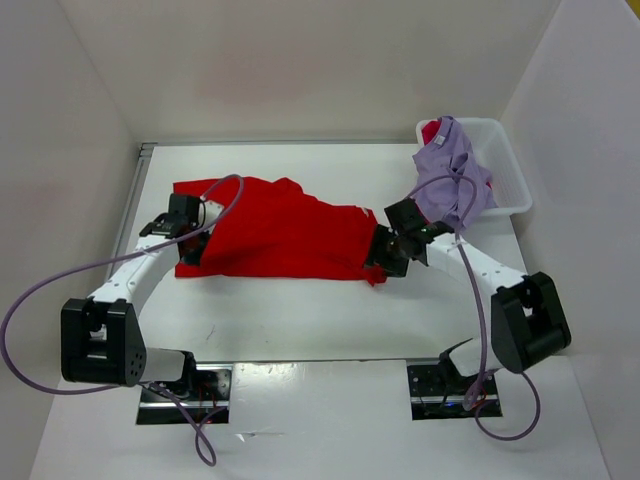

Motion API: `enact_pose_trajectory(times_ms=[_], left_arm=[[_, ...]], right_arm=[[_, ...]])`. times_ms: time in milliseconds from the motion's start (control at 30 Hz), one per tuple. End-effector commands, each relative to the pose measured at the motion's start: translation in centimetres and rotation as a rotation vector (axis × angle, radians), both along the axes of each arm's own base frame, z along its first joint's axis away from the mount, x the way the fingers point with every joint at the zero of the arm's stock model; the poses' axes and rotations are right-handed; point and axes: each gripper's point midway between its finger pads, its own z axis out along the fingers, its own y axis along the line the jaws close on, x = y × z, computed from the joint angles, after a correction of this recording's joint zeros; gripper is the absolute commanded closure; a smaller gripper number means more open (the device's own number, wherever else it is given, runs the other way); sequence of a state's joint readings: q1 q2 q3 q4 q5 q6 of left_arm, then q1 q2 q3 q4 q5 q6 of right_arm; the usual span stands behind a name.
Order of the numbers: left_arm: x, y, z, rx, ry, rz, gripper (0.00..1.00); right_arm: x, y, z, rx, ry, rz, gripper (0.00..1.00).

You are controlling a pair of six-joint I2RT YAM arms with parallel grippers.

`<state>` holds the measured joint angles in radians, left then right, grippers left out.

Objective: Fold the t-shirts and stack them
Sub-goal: Flatten out the tshirt

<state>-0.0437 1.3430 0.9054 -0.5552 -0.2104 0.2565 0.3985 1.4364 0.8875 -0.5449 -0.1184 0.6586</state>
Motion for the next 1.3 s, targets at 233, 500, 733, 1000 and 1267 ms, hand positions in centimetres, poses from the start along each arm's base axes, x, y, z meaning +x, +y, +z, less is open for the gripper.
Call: enact_pose_trajectory(times_ms=[233, 500, 733, 1000, 1267], left_arm=[[-1.4, 0.3, -0.8, 0.015, 0.036, -0.005, 1.0], [-1.2, 0.3, -0.8, 0.015, 0.027, -0.005, 1.0], [0.6, 1.1, 0.4, 0.054, -0.034, 0.044, 1.0], [15.8, 5.2, 25.8, 0.043, -0.674, 0.186, 1.0], [13.6, 7.2, 42.0, 0.056, -1.069, 0.222, 1.0]], right_arm=[[-0.6, 1.9, -1.1, -0.045, 0.006, 0.011, 0.37], [1.1, 1.6, -2.5, -0.121, 0.003, 0.013, 0.46], [4.0, 2.2, 0.8, -0.114, -0.105, 0.002, 1.0], [21.3, -1.4, 27.2, 0.009, -0.671, -0.072, 1.0], [18.0, -5.1, 44.9, -0.007, -1.05, -0.146, 1.0]])
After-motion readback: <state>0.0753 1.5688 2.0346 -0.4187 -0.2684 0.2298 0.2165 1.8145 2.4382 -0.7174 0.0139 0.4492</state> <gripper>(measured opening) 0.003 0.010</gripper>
